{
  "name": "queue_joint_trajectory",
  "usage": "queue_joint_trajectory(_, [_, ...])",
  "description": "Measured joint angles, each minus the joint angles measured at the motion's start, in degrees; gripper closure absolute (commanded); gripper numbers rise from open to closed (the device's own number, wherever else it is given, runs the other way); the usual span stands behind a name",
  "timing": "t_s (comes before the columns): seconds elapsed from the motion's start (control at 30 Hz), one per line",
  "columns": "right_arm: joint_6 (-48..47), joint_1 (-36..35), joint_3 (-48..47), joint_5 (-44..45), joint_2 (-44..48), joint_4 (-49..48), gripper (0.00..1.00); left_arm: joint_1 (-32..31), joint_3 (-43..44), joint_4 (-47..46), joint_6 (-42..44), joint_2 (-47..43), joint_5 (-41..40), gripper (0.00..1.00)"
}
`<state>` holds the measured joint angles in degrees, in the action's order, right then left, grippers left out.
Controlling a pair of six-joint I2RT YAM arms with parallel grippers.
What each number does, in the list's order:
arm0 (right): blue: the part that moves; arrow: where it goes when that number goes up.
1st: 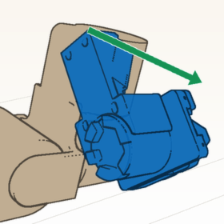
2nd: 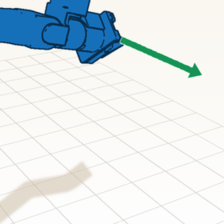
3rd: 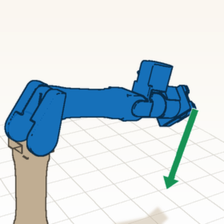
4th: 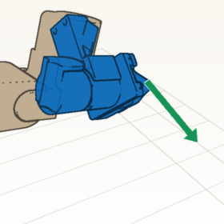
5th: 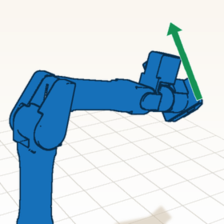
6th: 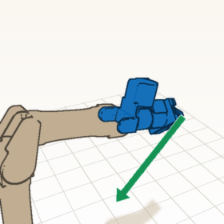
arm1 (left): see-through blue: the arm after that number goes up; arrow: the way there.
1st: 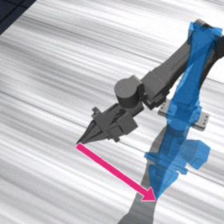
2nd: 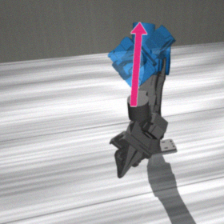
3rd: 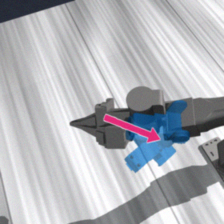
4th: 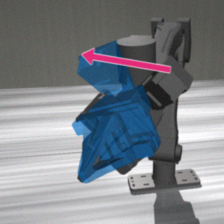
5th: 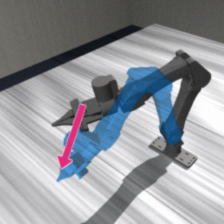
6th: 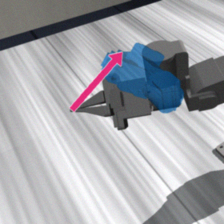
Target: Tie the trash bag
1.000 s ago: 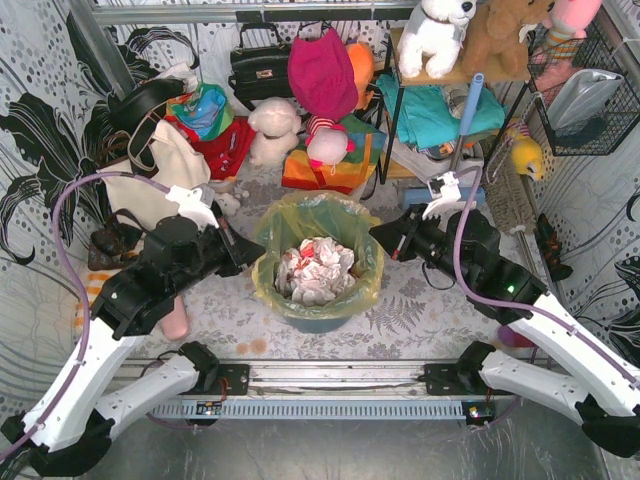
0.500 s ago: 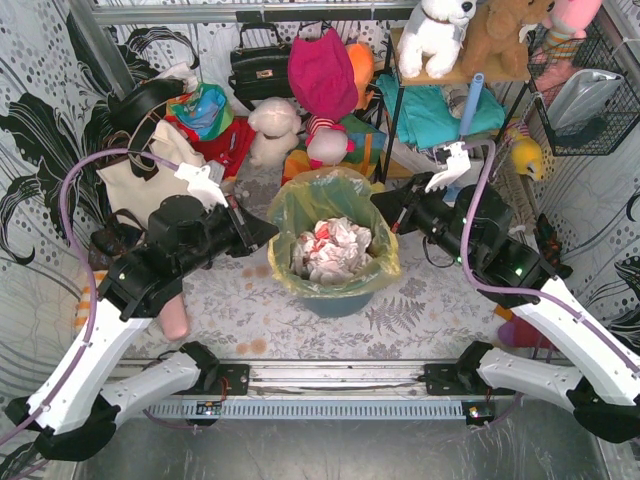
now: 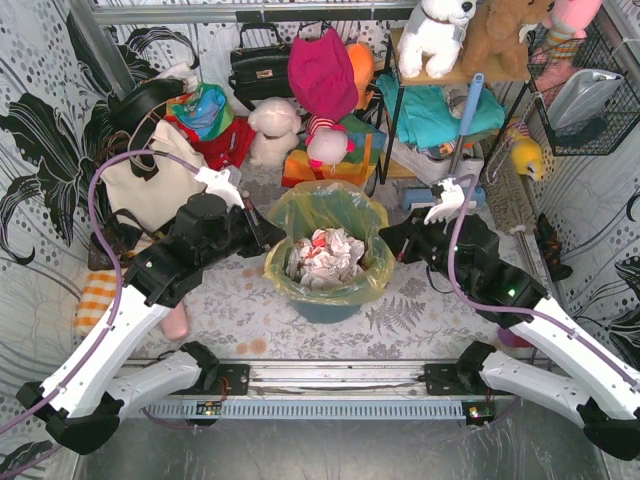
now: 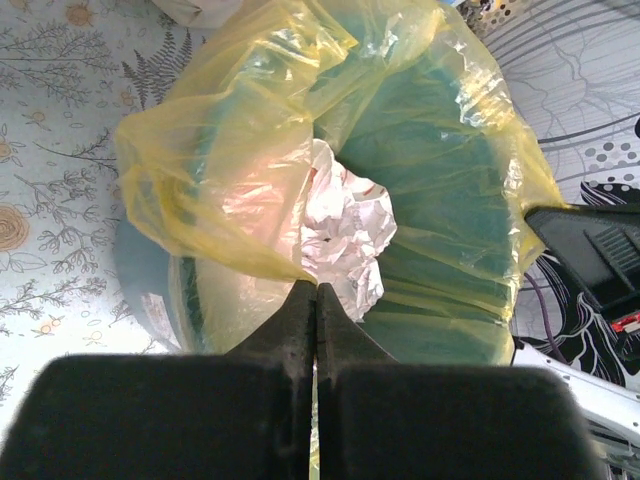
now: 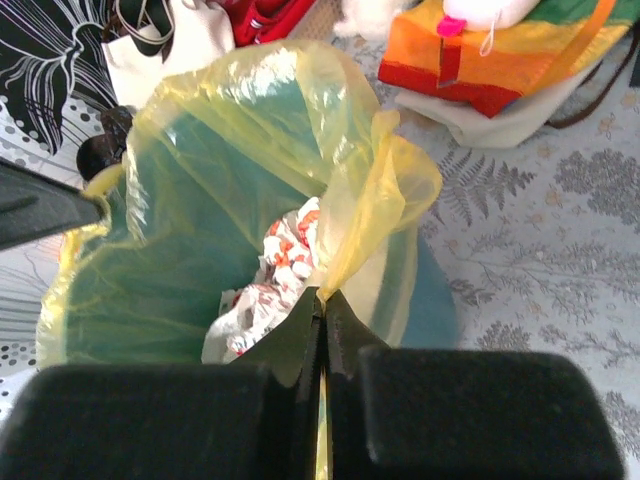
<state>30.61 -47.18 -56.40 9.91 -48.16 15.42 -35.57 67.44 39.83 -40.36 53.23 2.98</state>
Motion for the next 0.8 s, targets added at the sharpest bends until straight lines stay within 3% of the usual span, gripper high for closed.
queue_joint_trajectory(0.37, [1.68,0.00,5.31,-5.77,7.45,-1.57,1.00,0.00,-0.09,0.09,-0.68,-0.24,-0.37,1.00])
queue_joint_trajectory(0.53, [1.75,0.00,4.42,-12.46,3.19,-5.73,1.00,0.00,0.13,0.31,-1.68,-0.55,0.68,1.00])
queue_joint_trajectory(0.8, [3.02,0.00,-4.63,-17.68,-6.12,-8.79,1.00,0.00,2.97,2.34,-2.45,-0.35,2.78,1.00])
